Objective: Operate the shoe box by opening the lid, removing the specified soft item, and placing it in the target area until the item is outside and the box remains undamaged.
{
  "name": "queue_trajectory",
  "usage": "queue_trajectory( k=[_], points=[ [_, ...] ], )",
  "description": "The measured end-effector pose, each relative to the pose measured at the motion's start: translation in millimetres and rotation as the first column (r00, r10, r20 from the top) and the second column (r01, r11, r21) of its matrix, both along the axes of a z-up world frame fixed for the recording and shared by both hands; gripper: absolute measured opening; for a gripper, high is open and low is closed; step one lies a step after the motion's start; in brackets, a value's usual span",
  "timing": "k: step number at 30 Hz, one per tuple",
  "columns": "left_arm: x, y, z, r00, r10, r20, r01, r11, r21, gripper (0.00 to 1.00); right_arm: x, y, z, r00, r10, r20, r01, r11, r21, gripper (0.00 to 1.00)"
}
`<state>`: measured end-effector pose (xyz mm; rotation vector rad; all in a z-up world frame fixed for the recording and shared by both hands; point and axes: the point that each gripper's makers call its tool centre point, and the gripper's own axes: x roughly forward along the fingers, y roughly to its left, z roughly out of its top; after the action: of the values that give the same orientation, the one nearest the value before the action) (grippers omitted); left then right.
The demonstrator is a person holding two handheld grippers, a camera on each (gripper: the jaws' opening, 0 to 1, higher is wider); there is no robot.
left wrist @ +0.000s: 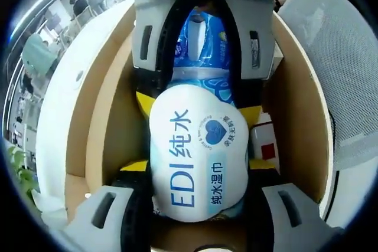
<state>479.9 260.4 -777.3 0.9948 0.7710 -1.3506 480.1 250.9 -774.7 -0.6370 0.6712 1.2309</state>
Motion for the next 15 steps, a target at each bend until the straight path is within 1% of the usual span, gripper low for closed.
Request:
queue_trajectory(
  k=[8,15],
  points=[
    [-0.2,0.2,6.1,1.0,-0.014,-0.004,0.014,1.0,0.017,0.61,-1.7,0.1,7.5,1.0,-0.006,0.009,0.006,1.0,0.009,0.46],
    [-1.9,0.9,10.5,1.0,-0.018,-0.002,0.018,1.0,0.019,0.61,-3.7,0.3,13.2,1.0,-0.005,0.017,0.005,1.0,0.014,0.46]
  ],
)
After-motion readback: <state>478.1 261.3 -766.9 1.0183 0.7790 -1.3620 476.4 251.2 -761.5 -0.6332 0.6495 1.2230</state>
